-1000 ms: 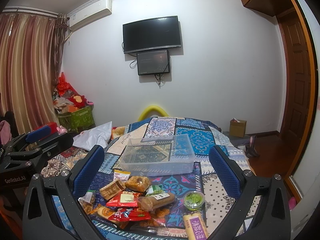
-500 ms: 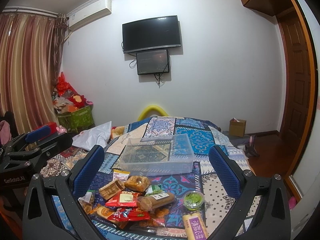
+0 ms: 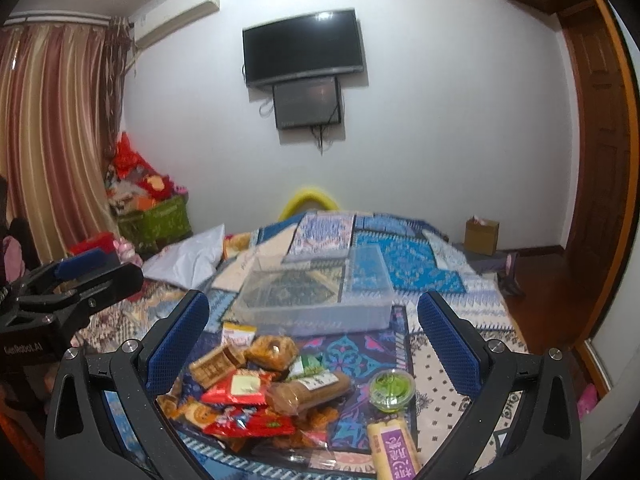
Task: Organize snacks
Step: 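Grasp the wrapped bread loaf with the left tool while the right tool grasps the green jelly cup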
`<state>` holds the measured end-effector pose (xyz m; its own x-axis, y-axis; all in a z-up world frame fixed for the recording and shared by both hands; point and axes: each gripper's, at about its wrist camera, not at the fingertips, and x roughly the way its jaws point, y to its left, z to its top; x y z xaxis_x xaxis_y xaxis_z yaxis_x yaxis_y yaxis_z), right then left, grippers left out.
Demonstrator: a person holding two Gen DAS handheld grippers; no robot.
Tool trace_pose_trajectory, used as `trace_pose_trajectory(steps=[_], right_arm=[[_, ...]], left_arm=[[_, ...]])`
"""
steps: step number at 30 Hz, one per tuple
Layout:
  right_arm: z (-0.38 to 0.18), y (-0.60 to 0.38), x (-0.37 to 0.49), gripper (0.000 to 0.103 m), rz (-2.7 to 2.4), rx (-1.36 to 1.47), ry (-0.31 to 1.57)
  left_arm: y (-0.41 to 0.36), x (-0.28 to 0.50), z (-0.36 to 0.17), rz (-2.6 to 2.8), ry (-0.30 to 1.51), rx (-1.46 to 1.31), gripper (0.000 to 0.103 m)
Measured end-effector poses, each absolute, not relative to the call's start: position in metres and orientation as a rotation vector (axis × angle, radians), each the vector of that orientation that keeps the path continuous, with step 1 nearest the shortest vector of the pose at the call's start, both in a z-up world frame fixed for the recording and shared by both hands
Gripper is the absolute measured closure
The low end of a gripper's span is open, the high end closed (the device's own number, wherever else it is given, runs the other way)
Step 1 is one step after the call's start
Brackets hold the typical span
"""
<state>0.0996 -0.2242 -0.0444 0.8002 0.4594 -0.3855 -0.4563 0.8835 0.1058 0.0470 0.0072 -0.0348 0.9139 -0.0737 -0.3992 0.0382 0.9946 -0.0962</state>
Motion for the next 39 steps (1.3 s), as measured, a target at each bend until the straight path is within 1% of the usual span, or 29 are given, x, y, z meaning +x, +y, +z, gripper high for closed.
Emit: trace_pose_trajectory(steps=[6, 8, 15, 17, 19, 20, 22, 26, 28, 29, 31, 32, 34, 37, 39], right_arm=[[-0.076, -0.223, 0.122, 0.000, 0.476, -0.036, 0.519], [-0.088, -0.222, 0.131, 0.000, 0.470, -0.070, 0.560], [-0.127, -0.235, 0.166, 0.000, 0.441, -0.073, 0.710], [-0.137, -0.242, 0.176, 0.004, 0.428, -0.044, 0.747], [-0.145, -0.248, 0.184, 0.012, 0.421, -0.010, 0.788], [-0.149, -0.250, 0.188, 0.014, 0.415, 0.001, 0.810], [-0.158, -0.252, 0.196, 0.021, 0.402, 0.015, 0.843], [-0.171, -0.253, 0.206, 0.025, 0.411, 0.035, 0.886], [-0.175, -0.252, 0.211, 0.028, 0.421, 0.032, 0.899], [-0.177, -0.250, 0.213, 0.029, 0.427, 0.031, 0.907], [-0.181, -0.249, 0.216, 0.031, 0.444, 0.032, 0.929], [-0.183, -0.248, 0.218, 0.032, 0.452, 0.038, 0.942], [-0.189, -0.245, 0.222, 0.041, 0.459, 0.034, 0.970], [-0.194, -0.243, 0.225, 0.047, 0.452, 0.015, 0.995], [-0.195, -0.244, 0.226, 0.048, 0.454, 0.016, 1.001]], left_arm=[[0.020, 0.081, -0.068, -0.086, 0.562, -0.113, 0.001], [0.021, 0.091, -0.080, -0.086, 0.603, -0.101, 0.006], [0.026, 0.124, -0.124, -0.067, 0.732, -0.089, 0.006], [0.028, 0.134, -0.134, -0.068, 0.760, -0.094, 0.012], [0.033, 0.142, -0.144, -0.065, 0.797, -0.113, 0.016], [0.036, 0.145, -0.149, -0.060, 0.818, -0.124, 0.017], [0.040, 0.150, -0.158, -0.046, 0.843, -0.135, 0.019], [0.047, 0.154, -0.172, -0.036, 0.867, -0.137, 0.019], [0.050, 0.157, -0.178, -0.031, 0.890, -0.149, 0.020], [0.052, 0.158, -0.181, -0.031, 0.903, -0.157, 0.024], [0.056, 0.160, -0.188, -0.044, 0.927, -0.179, 0.029], [0.059, 0.160, -0.190, -0.053, 0.929, -0.197, 0.029], [0.062, 0.162, -0.192, -0.068, 0.935, -0.225, 0.029], [0.066, 0.165, -0.196, -0.090, 0.948, -0.264, 0.030], [0.068, 0.169, -0.200, -0.109, 0.957, -0.286, 0.033]])
